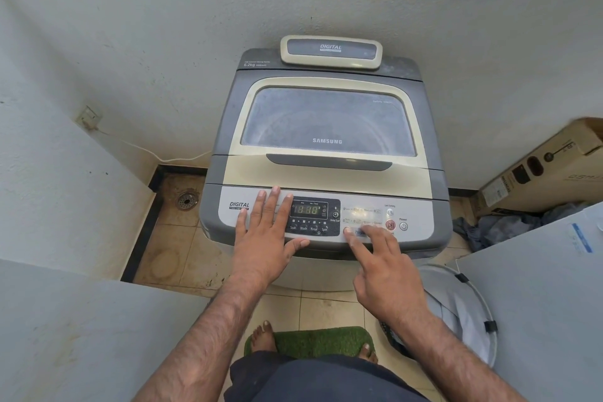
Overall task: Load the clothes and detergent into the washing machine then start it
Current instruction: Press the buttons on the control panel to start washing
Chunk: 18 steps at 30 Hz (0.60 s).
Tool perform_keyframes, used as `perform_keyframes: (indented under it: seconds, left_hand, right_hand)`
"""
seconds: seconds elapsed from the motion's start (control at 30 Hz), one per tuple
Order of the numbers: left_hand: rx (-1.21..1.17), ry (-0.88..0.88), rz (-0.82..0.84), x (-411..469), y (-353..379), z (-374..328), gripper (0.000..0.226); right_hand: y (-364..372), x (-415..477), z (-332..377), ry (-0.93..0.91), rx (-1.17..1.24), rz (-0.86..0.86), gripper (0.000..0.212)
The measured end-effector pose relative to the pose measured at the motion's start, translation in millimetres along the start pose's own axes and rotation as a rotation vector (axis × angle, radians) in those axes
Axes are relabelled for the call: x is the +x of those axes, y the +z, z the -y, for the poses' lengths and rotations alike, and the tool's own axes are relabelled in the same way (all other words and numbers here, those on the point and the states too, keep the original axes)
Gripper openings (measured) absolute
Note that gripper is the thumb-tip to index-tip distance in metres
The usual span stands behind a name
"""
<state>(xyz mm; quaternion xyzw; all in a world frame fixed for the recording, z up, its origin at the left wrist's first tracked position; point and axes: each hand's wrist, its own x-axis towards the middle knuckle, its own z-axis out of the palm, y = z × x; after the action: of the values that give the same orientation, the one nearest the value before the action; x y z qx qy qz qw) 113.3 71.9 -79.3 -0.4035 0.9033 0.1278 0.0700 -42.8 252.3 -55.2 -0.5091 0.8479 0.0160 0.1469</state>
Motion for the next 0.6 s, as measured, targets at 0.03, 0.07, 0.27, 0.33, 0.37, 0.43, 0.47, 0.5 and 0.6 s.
perform_keyframes:
  seconds: [0.03,0.07,0.27,0.33,0.37,0.43,0.47,0.5,0.6]
  left_hand:
    - [0.003,-0.001,0.002,0,0,0,0.092]
    - [0.005,-0.001,0.003,1,0,0,0.092]
    - [0.009,-0.002,-0.011,1,2,0,0.092]
    - [0.01,0.0,-0.014,1,2,1,0.091]
    - [0.008,0.001,-0.017,1,2,1,0.091]
    - [0.006,0.003,-0.025,1,2,1,0.091]
    - [0.008,0.003,-0.026,1,2,1,0.091]
    - [0.012,0.005,-0.027,1,3,1,0.091]
    - [0.014,0.008,-0.03,1,4,2,0.091]
  right_hand:
    - [1,0,-1,-0.001,-0.006,0.002,0.078]
    - [2,-1,-2,-0.003,-0.01,0.001,0.079]
    - [-2,-1,-9,-0.035,0.004,-0.029,0.079]
    - [-3,-2,-12,-0.007,0.025,-0.043,0.077]
    - [-3,-3,-14,0.015,0.032,-0.054,0.076]
    - [-3,-4,-20,0.063,0.038,-0.073,0.075]
    - [-3,-5,-24,0.083,0.039,-0.079,0.076]
    - [-3,-5,-28,0.097,0.037,-0.084,0.076]
    - [-5,-6,-37,0.125,0.035,-0.089,0.075]
